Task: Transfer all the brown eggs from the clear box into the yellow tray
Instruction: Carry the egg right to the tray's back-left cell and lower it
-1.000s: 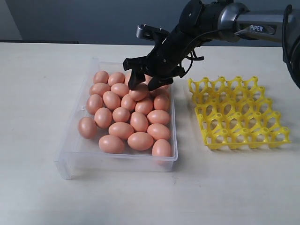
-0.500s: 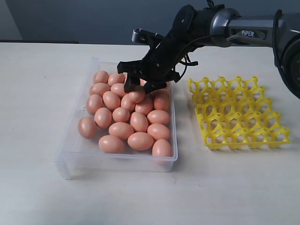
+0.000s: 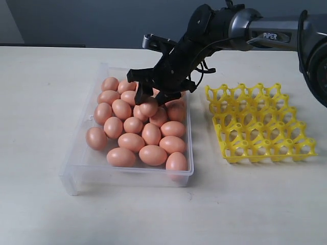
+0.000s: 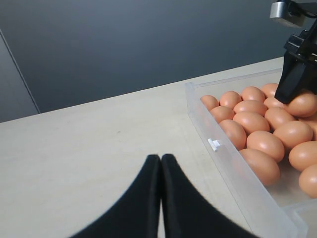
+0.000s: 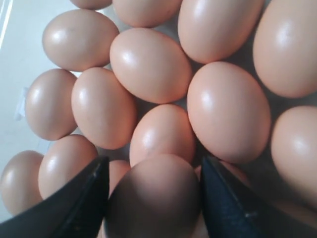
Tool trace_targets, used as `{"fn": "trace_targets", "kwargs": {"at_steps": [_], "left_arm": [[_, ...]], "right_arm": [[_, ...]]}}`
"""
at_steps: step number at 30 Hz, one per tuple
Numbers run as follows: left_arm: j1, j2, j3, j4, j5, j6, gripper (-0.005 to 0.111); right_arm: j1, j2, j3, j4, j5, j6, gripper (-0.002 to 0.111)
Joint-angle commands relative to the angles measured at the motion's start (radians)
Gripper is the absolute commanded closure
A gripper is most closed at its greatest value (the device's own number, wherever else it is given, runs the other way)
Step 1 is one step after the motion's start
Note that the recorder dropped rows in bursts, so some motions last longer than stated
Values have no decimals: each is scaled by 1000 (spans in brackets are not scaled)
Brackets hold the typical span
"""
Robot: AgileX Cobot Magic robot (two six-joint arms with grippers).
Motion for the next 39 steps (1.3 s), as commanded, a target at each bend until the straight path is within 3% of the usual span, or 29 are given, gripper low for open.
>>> {"fn": "trace_targets", "kwargs": {"at_steps": [1,13,18,21,24,32,39], "left_arm": [[0,0,-1,0,-13,-3,106],[0,0,-1,0,-13,-3,106],[0,0,-1,0,-13,-3,106],[0,0,-1,0,-13,-3,106],[0,0,-1,0,-13,-3,106],[0,0,-1,0,-13,-3,106],[0,0,-1,0,-13,-3,106]], "right_arm": [[-2,-7,-3,-27,15,-3,108],[-6,-193,18,-158,-233,-106,109],[-7,-327,291,-260,-599,-5,109],[-12,-390,545,-251,-920,-3,109],[-58,-389,672,-141,-1099,-3,109],[-159,-337,697,-157,-1146,-8,109],[-164,-292,697,-176,-1154,-12,109]]}}
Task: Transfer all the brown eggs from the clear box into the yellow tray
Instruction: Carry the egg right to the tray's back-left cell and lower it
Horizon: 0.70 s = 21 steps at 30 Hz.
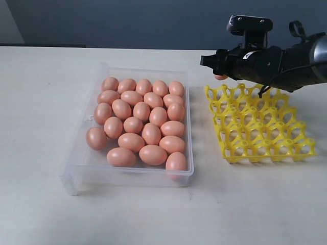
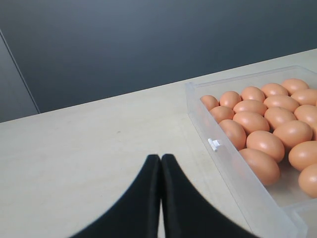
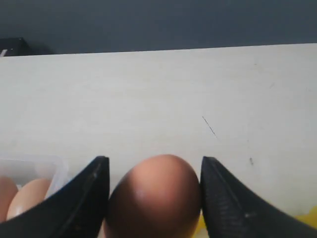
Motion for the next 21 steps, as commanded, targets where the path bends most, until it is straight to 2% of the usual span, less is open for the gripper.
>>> {"fn": "trace_targets", "kwargs": {"at_steps": [1,12,21], "left_arm": [[0,0,-1,0,-13,-3,106],[0,0,-1,0,-13,-3,106],[0,0,-1,0,-13,-3,106]], "right_arm": [[-6,34,4,-22,-34,-7,109],[-6,82,0,-58,-47,-7,109],[-6,82,0,-140,13,-7,109]]}}
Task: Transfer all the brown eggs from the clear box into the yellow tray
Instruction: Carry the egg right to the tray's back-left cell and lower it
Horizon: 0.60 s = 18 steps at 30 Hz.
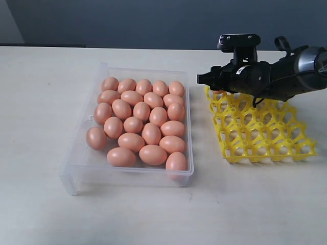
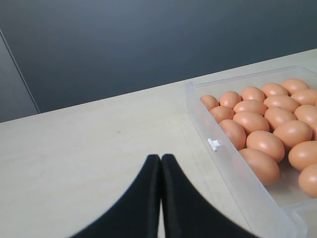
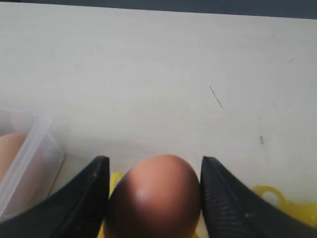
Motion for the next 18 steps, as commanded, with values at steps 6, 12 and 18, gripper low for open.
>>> {"fn": "trace_targets", "kwargs": {"at_steps": [6,12,18], "left_arm": [[0,0,-1,0,-13,-3,106],[0,0,-1,0,-13,-3,106],[0,0,-1,0,-13,-3,106]], "right_arm": [[-6,-1,0,-51,34,-3,109],[-6,-1,0,-51,56,-3,80],[-6,-8,0,-51,59,1,70]]}}
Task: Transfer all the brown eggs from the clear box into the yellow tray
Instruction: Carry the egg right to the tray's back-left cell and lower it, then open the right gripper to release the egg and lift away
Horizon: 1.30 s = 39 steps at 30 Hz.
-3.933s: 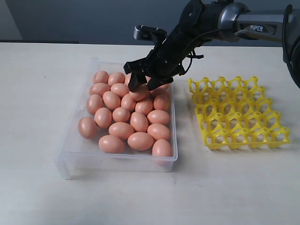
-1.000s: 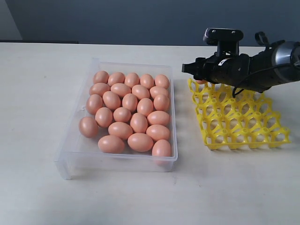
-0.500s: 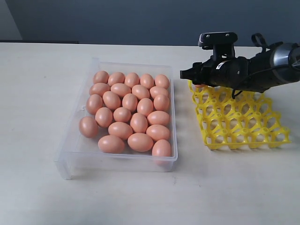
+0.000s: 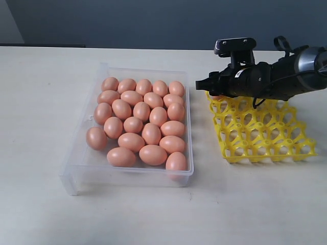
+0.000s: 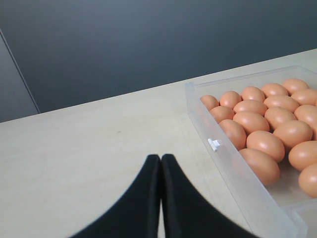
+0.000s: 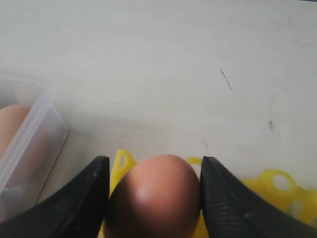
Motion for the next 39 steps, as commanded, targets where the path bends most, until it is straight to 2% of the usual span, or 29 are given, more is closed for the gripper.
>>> {"fn": "trace_targets", "kwargs": {"at_steps": [1,20,26,39], "left_arm": [[0,0,-1,0,-13,-3,106],[0,0,-1,0,-15,-3,106],[0,0,-1,0,-15,-3,106],[0,0,-1,0,-15,-3,106]], "right_arm": [[-6,-13,0,-8,-4,1,70],[-6,-52,0,-52,26,1,70],[-6,-50,0,-52,17,1,49],[19,-121,0,-46,36,3,49]]}}
